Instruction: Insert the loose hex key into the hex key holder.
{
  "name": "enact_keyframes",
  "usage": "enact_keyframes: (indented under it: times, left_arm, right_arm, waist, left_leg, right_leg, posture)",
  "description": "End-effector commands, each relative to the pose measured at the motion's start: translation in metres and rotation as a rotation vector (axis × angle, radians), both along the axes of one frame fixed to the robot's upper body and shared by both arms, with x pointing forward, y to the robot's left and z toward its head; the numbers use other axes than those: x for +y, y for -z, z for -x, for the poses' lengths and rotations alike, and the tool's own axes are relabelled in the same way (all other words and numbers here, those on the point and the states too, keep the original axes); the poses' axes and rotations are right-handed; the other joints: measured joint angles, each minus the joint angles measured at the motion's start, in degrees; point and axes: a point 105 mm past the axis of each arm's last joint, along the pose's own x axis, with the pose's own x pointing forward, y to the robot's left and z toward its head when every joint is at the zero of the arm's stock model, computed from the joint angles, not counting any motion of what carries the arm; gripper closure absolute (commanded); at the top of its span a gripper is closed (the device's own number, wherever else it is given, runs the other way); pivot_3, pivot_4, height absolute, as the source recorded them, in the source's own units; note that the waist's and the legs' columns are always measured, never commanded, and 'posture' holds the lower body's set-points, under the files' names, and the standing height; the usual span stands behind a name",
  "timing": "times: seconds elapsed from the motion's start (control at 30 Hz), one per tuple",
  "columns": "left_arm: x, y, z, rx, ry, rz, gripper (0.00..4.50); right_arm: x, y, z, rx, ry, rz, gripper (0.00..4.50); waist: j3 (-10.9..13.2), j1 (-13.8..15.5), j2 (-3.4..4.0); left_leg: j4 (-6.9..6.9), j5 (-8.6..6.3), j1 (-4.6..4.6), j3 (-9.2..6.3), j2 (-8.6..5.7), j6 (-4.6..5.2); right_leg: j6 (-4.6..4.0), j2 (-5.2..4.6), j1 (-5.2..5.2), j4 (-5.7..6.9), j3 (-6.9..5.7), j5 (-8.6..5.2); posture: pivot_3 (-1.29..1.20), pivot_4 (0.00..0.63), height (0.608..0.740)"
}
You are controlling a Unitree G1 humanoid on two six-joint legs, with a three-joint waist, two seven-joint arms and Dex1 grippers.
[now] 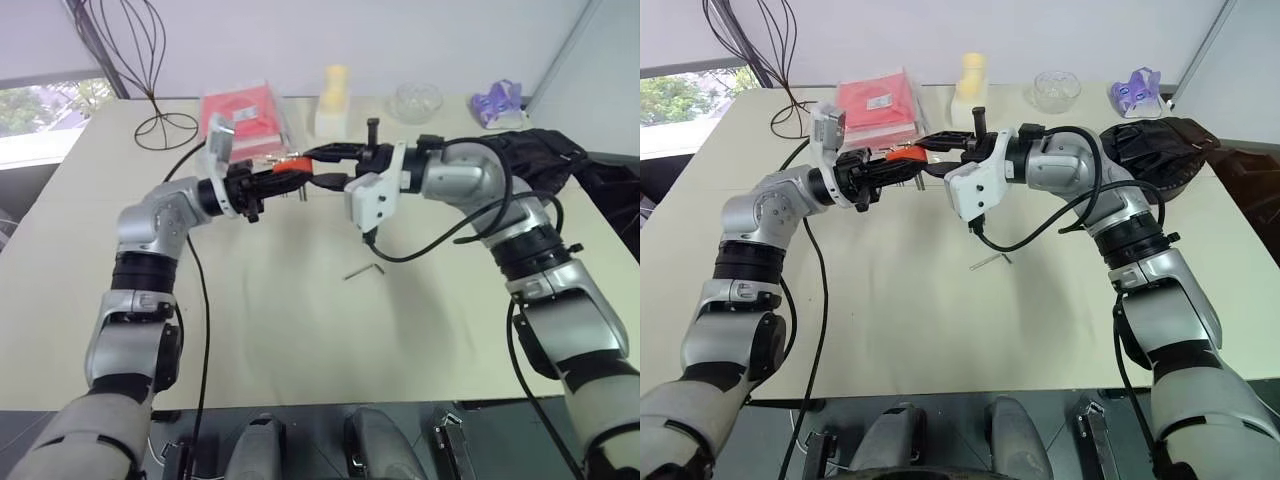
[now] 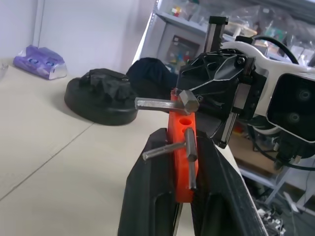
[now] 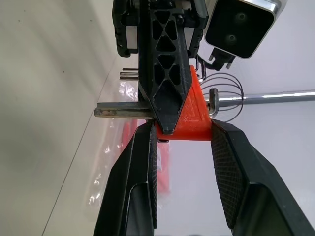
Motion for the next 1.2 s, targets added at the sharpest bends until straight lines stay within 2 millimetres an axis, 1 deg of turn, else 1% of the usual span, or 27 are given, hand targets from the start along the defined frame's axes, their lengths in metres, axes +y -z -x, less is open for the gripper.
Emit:
enact_keyframes:
  times: [0.03, 0.07, 0.13, 0.17, 0.23, 0.27, 0.47, 0.5, 0.53, 0.57, 0.63, 0.67, 1.0, 1.07, 1.13, 1.2]
  left_arm:
    - [0.006, -0.015, -0.004, -0.05, -0.04, 0.007, 4.45]
    - [0.006, -0.016, -0.003, -0.049, -0.035, 0.009, 4.45]
    - [0.006, -0.015, -0.003, -0.048, -0.032, 0.007, 3.58]
    - [0.006, -0.015, -0.003, -0.048, -0.035, 0.003, 3.21]
    - [0.006, -0.014, -0.004, -0.052, -0.046, -0.003, 2.15]
    - [0.006, -0.013, -0.004, -0.052, -0.048, -0.004, 1.68]
    - [0.005, -0.012, -0.004, -0.048, -0.046, 0.003, 1.68]
    - [0.005, -0.013, -0.004, -0.049, -0.048, 0.009, 2.21]
    - [0.005, -0.014, -0.003, -0.05, -0.047, 0.011, 2.54]
    - [0.004, -0.015, -0.003, -0.051, -0.046, 0.012, 3.02]
    - [0.003, -0.015, -0.002, -0.052, -0.04, 0.013, 4.11]
    - [0.003, -0.015, -0.002, -0.054, -0.04, 0.015, 4.46]
    - [0.002, -0.022, -0.002, -0.057, -0.035, 0.047, 4.46]
    - [0.002, -0.022, -0.003, -0.06, -0.044, 0.048, 4.5]
    - [0.002, -0.022, -0.003, -0.062, -0.049, 0.046, 4.5]
    - [0.003, -0.022, -0.003, -0.062, -0.054, 0.044, 4.5]
  right_arm:
    - [0.005, -0.013, 0.013, -0.064, -0.056, -0.013, 3.53]
    - [0.005, -0.012, 0.013, -0.063, -0.055, -0.012, 3.53]
    - [0.005, -0.01, 0.013, -0.063, -0.054, -0.009, 3.53]
    - [0.005, -0.01, 0.013, -0.062, -0.054, -0.008, 3.53]
    - [0.005, -0.009, 0.013, -0.062, -0.052, -0.007, 3.53]
    - [0.005, -0.009, 0.012, -0.062, -0.051, -0.007, 3.53]
    - [0.005, -0.009, 0.011, -0.062, -0.045, -0.008, 3.53]
    - [0.004, -0.008, 0.011, -0.062, -0.044, -0.008, 3.53]
    - [0.004, -0.008, 0.011, -0.062, -0.044, -0.007, 3.53]
    - [0.004, -0.007, 0.011, -0.061, -0.044, -0.007, 3.53]
    - [0.005, -0.006, 0.011, -0.061, -0.042, -0.006, 3.53]
    - [0.005, -0.006, 0.011, -0.06, -0.041, -0.005, 3.53]
    - [0.001, 0.007, 0.012, -0.027, -0.032, 0.037, 3.53]
    - [0.0, 0.01, 0.011, -0.006, -0.026, 0.045, 2.44]
    - [-0.002, 0.014, 0.011, 0.008, -0.017, 0.06, 1.53]
    - [-0.006, 0.017, 0.008, 0.015, 0.005, 0.073, 0.41]
  waist:
    - [0.0, -0.05, 0.0]
    - [0.0, -0.05, 0.0]
    - [0.0, -0.04, 0.0]
    - [0.0, -0.03, 0.0]
    - [0.0, 0.02, 0.0]
    - [0.0, 0.03, 0.0]
    - [0.0, 0.03, 0.0]
    - [0.0, 0.02, 0.0]
    - [0.0, 0.03, 0.0]
    - [0.0, 0.04, 0.0]
    - [0.0, 0.03, 0.0]
    - [0.0, 0.0, 0.0]
    - [0.0, 0.04, 0.0]
    - [0.0, 0.05, 0.0]
    - [0.0, -0.05, 0.0]
    - [0.01, 0.0, 0.01]
  left_leg:
    - [0.0, 0.0, 0.0, 0.0, 0.0, 0.0]
    - [0.0, 0.0, 0.01, 0.0, 0.0, 0.0]
    - [-0.01, 0.0, 0.0, 0.01, 0.0, 0.0]
    - [0.0, 0.0, 0.0, 0.01, 0.0, 0.0]
    - [0.0, 0.0, 0.0, 0.0, 0.0, 0.0]
    - [0.0, 0.0, 0.0, 0.01, 0.0, 0.0]
    - [0.0, 0.0, 0.0, 0.01, 0.0, 0.0]
    - [0.0, 0.0, 0.0, 0.01, 0.0, 0.0]
    - [0.0, 0.0, 0.0, 0.01, 0.0, 0.0]
    - [0.0, 0.0, 0.0, 0.0, 0.0, 0.0]
    - [0.0, 0.0, 0.0, 0.01, 0.0, -0.01]
    - [0.0, 0.01, 0.0, 0.01, 0.0, -0.01]
    - [0.0, 0.01, 0.0, 0.01, 0.0, -0.01]
    - [0.0, 0.01, 0.0, 0.01, 0.0, -0.01]
    - [0.01, 0.0, 0.0, 0.0, 0.0, -0.01]
    - [0.01, 0.0, 0.01, 0.0, 0.0, 0.0]
  right_leg:
    - [0.0, 0.01, 0.0, 0.0, 0.0, 0.0]
    - [0.0, 0.01, -0.01, 0.01, 0.0, 0.0]
    - [0.0, 0.01, -0.03, 0.02, 0.01, 0.0]
    - [0.0, 0.0, -0.02, 0.02, 0.01, 0.0]
    - [0.0, 0.0, -0.02, 0.02, 0.01, 0.0]
    - [0.0, 0.0, -0.02, 0.02, 0.01, 0.0]
    - [0.0, 0.0, -0.02, 0.03, 0.0, 0.0]
    - [0.0, -0.01, -0.02, 0.03, 0.0, 0.0]
    - [0.0, 0.0, -0.02, 0.03, 0.01, 0.0]
    - [0.0, 0.0, -0.02, 0.03, 0.0, 0.0]
    - [0.0, 0.0, -0.02, 0.03, 0.0, 0.0]
    - [0.0, 0.0, -0.02, 0.03, 0.0, 0.0]
    - [0.0, 0.0, -0.02, 0.04, 0.01, 0.0]
    - [0.0, 0.0, -0.02, 0.05, 0.01, 0.0]
    - [0.0, 0.0, -0.02, 0.05, 0.01, 0.0]
    - [0.0, 0.01, -0.02, 0.05, 0.01, 0.0]
  posture:
    - [0.0, 0.15, 0.74]
    - [0.0, 0.15, 0.74]
    - [0.0, 0.15, 0.74]
    - [0.0, 0.15, 0.74]
    - [0.0, 0.15, 0.74]
    - [0.0, 0.15, 0.74]
    - [0.0, 0.15, 0.74]
    - [0.0, 0.15, 0.74]
    - [0.0, 0.15, 0.74]
    - [0.0, 0.15, 0.74]
    - [0.0, 0.15, 0.74]
    - [0.0, 0.15, 0.74]
    - [0.0, 0.15, 0.74]
    - [0.0, 0.15, 0.74]
    - [0.0, 0.15, 0.74]
    - [0.0, 0.15, 0.74]
